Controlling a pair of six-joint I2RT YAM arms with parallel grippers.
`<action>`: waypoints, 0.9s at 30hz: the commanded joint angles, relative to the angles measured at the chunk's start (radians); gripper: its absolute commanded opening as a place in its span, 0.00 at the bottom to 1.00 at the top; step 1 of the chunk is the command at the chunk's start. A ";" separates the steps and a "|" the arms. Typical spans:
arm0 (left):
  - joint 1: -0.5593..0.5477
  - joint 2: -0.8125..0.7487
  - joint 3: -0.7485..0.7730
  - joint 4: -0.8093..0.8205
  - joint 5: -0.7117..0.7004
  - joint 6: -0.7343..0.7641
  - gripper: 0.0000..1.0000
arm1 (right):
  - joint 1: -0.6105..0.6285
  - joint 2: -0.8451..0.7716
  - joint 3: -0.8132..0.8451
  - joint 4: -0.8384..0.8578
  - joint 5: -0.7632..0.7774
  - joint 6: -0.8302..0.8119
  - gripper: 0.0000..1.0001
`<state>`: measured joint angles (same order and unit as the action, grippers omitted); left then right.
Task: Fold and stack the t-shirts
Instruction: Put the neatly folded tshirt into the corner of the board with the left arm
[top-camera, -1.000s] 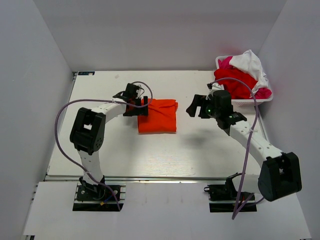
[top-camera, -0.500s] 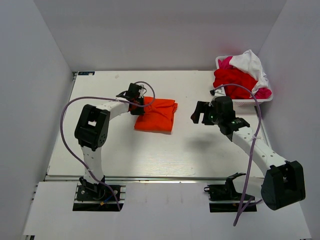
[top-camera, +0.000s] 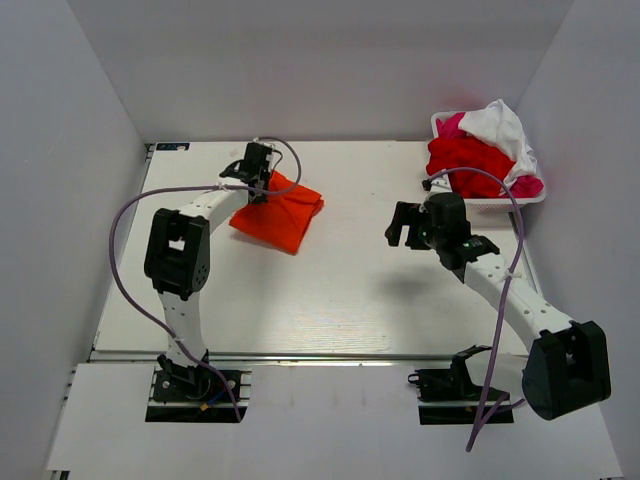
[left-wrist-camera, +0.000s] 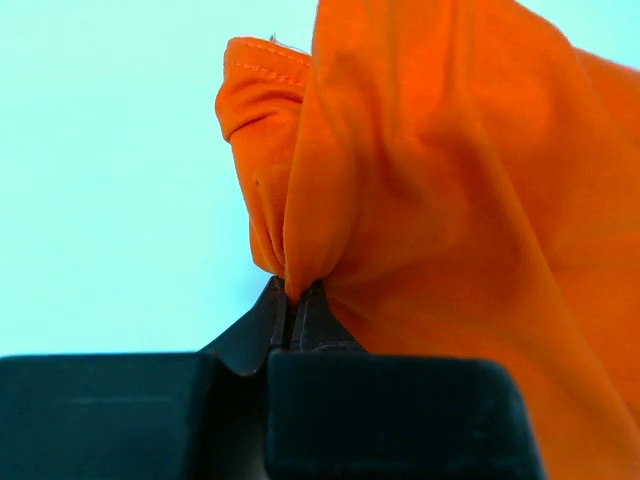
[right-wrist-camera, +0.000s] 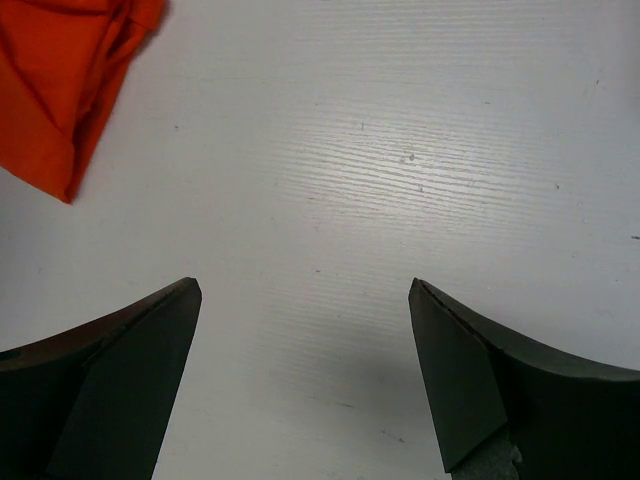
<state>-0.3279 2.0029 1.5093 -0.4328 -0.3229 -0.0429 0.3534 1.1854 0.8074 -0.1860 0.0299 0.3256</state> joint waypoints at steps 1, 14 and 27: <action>0.049 -0.020 0.093 0.013 -0.111 0.103 0.00 | -0.004 0.013 0.025 -0.015 0.036 -0.017 0.90; 0.285 0.313 0.569 -0.025 -0.074 0.210 0.00 | -0.005 0.088 0.101 0.006 0.131 -0.037 0.90; 0.466 0.464 0.759 0.040 -0.048 0.321 0.00 | -0.005 0.207 0.194 -0.006 0.168 -0.051 0.90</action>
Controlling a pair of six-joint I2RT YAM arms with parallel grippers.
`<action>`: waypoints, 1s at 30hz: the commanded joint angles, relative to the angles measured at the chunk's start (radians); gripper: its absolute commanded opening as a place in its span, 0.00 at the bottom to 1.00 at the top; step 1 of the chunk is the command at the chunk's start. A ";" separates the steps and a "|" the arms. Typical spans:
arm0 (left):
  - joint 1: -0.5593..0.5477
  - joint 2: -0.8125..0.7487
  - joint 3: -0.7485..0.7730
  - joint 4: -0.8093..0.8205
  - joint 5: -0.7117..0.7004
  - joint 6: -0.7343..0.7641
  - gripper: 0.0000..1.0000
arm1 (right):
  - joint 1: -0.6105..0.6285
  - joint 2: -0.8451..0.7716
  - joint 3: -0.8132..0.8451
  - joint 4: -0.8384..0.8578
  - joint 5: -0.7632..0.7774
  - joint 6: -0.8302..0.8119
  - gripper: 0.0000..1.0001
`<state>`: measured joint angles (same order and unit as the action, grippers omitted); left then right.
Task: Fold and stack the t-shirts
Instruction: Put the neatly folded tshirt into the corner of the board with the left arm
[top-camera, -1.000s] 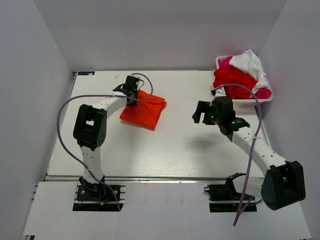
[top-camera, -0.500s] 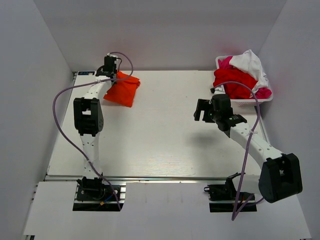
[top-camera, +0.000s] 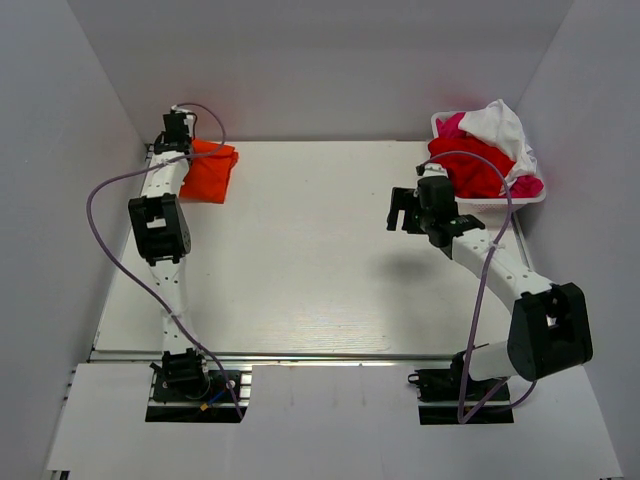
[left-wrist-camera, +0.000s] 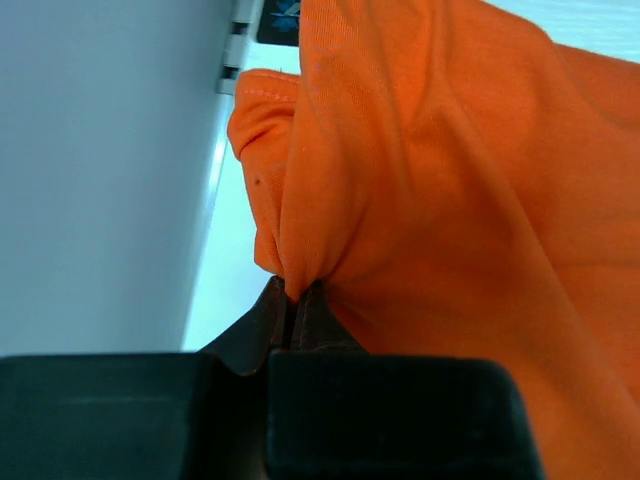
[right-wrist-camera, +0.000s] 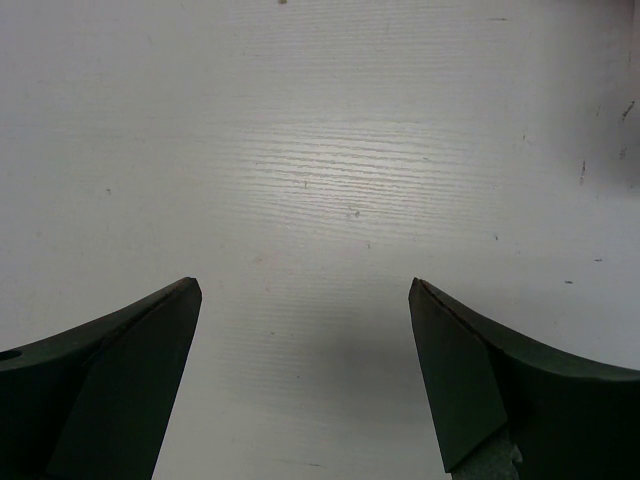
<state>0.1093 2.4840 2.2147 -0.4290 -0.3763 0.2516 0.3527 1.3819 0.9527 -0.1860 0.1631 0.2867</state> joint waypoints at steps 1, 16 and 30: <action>0.042 -0.008 0.054 0.048 0.017 0.026 0.00 | -0.006 0.012 0.052 -0.004 0.038 -0.009 0.90; 0.073 -0.004 0.051 0.142 0.071 0.026 0.99 | -0.004 0.028 0.083 -0.030 0.038 0.022 0.90; 0.000 -0.407 -0.208 -0.166 0.337 -0.353 0.99 | -0.003 -0.076 -0.012 0.014 -0.042 0.077 0.90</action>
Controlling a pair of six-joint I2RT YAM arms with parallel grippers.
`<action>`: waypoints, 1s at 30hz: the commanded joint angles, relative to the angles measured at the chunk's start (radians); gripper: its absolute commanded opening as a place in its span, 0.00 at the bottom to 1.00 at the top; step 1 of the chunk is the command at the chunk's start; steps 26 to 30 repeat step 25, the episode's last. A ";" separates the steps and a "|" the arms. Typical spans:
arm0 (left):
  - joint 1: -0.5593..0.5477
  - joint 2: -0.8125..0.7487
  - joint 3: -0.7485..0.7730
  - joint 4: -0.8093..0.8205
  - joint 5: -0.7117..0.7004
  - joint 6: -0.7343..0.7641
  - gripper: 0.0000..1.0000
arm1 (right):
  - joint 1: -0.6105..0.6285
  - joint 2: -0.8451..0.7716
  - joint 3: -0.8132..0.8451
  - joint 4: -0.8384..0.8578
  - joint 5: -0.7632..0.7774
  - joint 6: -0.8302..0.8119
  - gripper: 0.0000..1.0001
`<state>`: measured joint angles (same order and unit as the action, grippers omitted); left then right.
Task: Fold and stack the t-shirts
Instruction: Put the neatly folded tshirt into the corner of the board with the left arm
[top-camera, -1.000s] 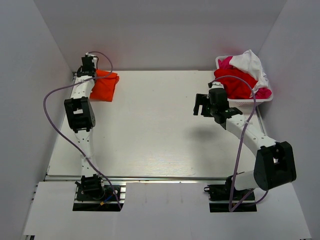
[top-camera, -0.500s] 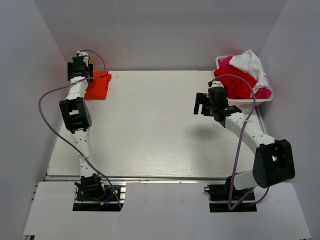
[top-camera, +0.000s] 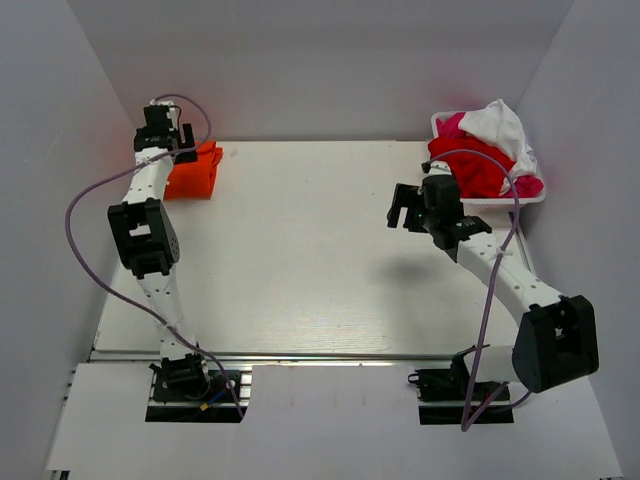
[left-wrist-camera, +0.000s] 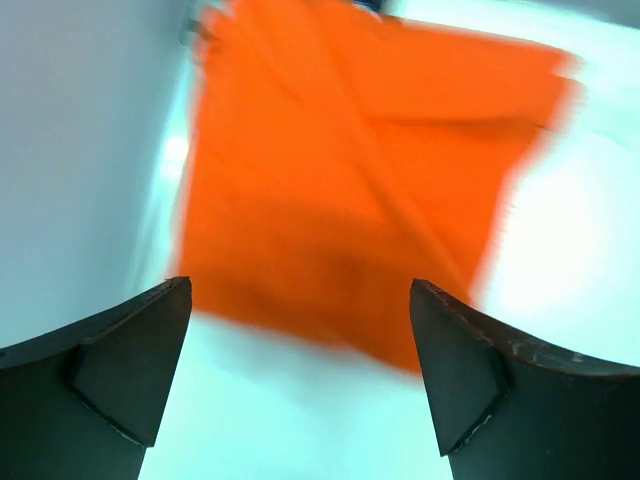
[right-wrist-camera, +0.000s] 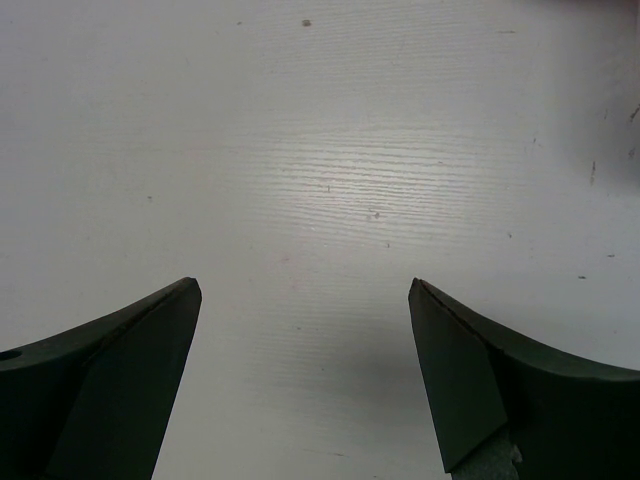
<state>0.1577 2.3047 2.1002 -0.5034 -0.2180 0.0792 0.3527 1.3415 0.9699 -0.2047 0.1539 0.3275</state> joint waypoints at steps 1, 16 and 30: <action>-0.066 -0.278 -0.164 -0.063 0.209 -0.215 0.99 | -0.001 -0.045 -0.036 0.031 -0.046 0.038 0.90; -0.530 -0.918 -1.115 0.111 0.106 -0.457 0.99 | -0.003 -0.353 -0.347 0.044 -0.119 0.051 0.90; -0.595 -0.987 -1.091 0.051 -0.043 -0.467 0.99 | -0.004 -0.489 -0.444 0.119 -0.116 0.039 0.90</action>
